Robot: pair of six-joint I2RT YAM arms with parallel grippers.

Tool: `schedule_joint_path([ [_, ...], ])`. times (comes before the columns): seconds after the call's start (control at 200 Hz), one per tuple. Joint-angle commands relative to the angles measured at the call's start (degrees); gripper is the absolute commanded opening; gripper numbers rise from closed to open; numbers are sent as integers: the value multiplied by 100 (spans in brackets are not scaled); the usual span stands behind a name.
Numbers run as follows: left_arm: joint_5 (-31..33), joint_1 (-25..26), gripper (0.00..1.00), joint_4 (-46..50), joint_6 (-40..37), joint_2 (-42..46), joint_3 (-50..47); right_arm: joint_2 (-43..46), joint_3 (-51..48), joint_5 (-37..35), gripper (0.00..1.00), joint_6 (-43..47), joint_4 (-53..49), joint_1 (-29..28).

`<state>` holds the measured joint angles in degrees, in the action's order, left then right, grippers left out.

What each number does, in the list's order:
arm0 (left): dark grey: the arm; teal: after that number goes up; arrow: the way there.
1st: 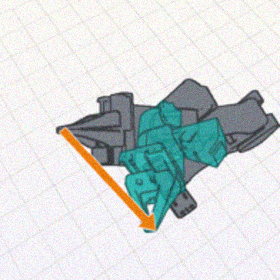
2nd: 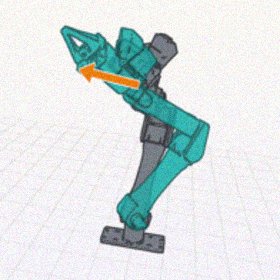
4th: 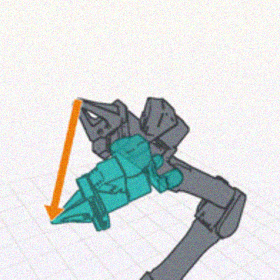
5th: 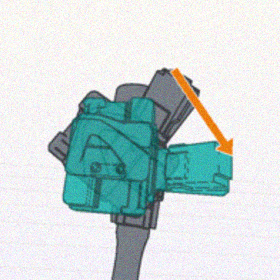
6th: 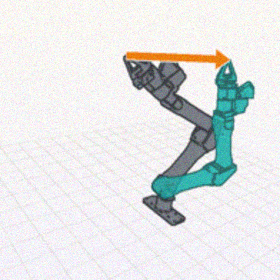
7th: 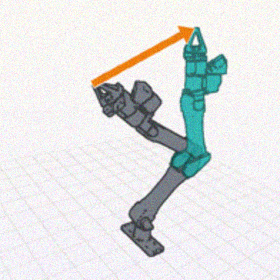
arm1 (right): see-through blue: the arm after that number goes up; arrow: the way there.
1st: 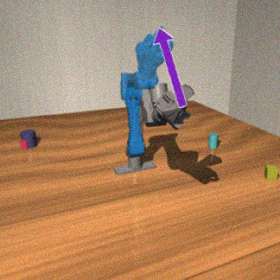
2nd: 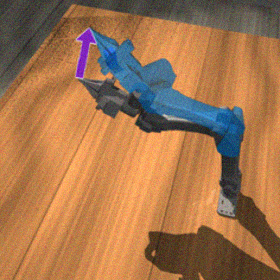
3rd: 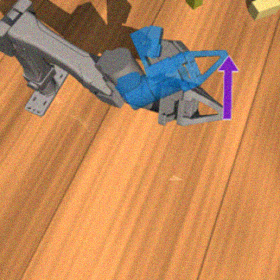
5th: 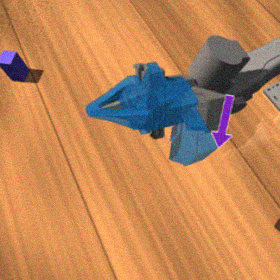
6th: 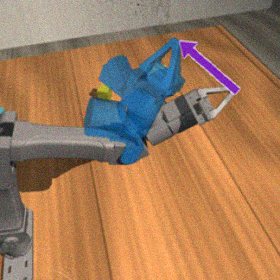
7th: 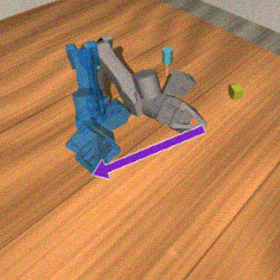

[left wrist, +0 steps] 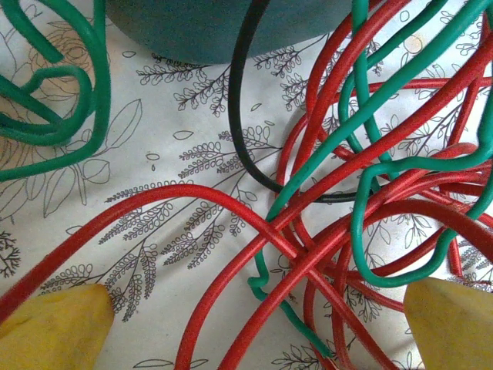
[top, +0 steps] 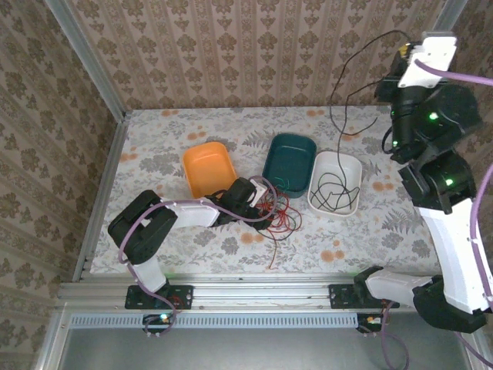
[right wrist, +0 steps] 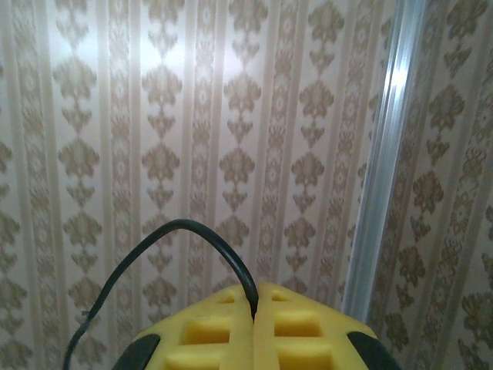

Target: Untangle the cables

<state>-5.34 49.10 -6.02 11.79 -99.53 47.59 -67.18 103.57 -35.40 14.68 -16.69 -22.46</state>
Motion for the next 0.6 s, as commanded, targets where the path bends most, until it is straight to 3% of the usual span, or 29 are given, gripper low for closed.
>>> schedule_joint_path([
  [0.0,-28,-6,100,245,1,-135,-167,141,-334,-361,0,103,18,-33],
  [0.285,-55,-15,100,294,-32,-217,-48,-84,-675,-1048,0,-185,-296,-32],
  [0.595,-63,-13,100,294,-6,-234,-57,423,-2349,-2071,0,-2224,-1583,-213],
])
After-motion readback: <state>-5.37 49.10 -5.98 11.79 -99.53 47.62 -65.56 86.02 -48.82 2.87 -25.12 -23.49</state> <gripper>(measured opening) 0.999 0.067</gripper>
